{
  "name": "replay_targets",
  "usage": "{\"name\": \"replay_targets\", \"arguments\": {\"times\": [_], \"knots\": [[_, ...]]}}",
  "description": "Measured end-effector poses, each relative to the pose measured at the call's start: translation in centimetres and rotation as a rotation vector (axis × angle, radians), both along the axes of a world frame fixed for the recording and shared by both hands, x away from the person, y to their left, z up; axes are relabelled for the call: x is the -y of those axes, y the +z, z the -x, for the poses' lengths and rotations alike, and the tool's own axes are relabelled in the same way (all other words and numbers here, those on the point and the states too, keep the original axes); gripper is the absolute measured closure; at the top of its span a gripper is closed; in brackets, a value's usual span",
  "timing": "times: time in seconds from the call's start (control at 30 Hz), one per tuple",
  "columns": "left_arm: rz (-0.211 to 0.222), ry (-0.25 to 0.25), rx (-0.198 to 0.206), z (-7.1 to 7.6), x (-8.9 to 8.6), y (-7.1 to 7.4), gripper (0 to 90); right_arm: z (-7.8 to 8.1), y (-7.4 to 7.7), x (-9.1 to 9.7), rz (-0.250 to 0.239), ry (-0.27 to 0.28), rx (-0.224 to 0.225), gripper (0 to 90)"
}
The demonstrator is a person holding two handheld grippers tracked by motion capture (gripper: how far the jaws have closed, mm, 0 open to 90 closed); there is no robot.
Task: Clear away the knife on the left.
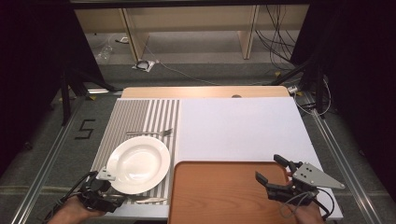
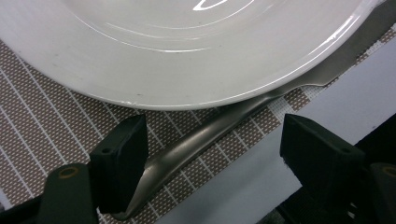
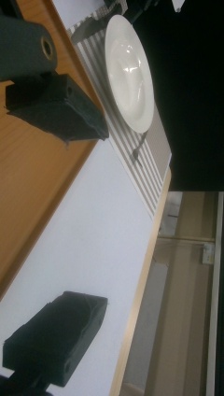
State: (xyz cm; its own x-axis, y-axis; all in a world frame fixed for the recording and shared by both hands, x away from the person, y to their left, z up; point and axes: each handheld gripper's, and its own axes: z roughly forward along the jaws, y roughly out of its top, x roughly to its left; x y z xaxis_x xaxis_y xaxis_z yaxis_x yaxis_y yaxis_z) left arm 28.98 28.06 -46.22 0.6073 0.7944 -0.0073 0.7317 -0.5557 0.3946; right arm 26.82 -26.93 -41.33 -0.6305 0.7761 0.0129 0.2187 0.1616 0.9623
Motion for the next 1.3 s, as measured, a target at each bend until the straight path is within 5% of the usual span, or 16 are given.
{"name": "replay_targets", "arguments": {"times": [0.57,1.3], "knots": [[-0.013,-0.064,-0.043,-0.7,0.8,-0.8,34.5,0.0,0.0,-0.1,0.006,0.009,-0.007,17.1],[-0.124,-0.188,-0.063,-0.1,1.7,-0.4,54.7,-0.1,-0.1,-0.2,0.008,0.016,-0.011,17.4]]}}
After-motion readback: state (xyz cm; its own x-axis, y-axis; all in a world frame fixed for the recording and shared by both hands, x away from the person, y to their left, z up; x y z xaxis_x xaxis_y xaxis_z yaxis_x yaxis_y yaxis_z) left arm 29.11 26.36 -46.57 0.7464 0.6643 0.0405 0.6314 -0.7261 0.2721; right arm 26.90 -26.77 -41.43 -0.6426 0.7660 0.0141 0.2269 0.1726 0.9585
